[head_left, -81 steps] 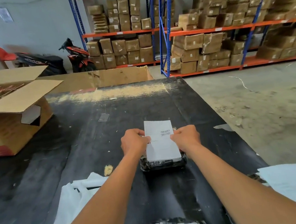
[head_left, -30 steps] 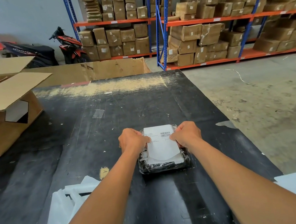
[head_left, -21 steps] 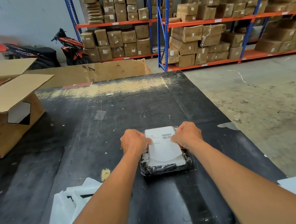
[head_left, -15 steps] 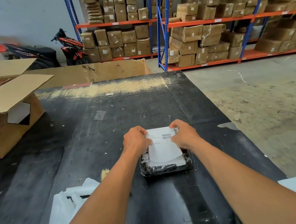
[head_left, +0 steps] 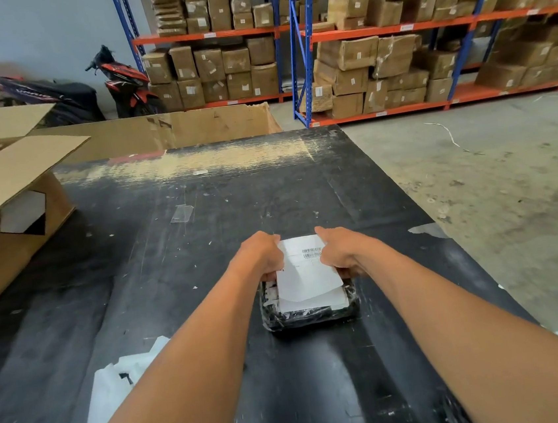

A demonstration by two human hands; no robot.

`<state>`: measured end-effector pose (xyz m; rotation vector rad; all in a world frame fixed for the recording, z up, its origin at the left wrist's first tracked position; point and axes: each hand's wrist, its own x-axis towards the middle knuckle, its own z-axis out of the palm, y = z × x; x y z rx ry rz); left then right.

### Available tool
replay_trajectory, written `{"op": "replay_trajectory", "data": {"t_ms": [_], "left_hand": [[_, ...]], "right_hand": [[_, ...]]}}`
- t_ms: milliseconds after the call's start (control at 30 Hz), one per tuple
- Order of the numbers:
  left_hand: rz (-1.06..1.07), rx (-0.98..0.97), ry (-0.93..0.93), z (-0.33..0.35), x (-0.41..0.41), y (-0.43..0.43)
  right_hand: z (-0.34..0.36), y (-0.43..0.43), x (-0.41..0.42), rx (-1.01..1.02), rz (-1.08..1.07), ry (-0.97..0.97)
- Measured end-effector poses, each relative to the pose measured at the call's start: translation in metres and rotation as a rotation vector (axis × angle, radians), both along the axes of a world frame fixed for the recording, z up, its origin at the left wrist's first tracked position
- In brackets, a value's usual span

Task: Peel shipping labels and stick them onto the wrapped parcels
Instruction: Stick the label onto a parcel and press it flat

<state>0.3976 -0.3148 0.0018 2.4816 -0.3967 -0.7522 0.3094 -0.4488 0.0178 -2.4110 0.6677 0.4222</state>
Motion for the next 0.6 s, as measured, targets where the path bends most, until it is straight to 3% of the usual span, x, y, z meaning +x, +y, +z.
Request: {"op": "replay_trajectory", "data": {"t_ms": [167,300,400,600], "left_hand": [[-0.088,0.089,0.012,0.001,0.006,-0.003],[-0.161,0.198,-0.003,0.007,0.003,-0.006],[-0.166,0.160,-0.013,0.008,0.004,-0.003],[-0.215,0.208,-0.004,0.003,0.007,-0.008]], "right_hand": [[0.013,0.008,0.010,-0.008,0.105,0.100],[-0.001,0.005,0.021,0.035,-0.001,0.157],[-0.001,0.003,0.022,0.073,-0.041,0.161],[0.000,0.009,0.024,0.078,-0.003,0.140]]}}
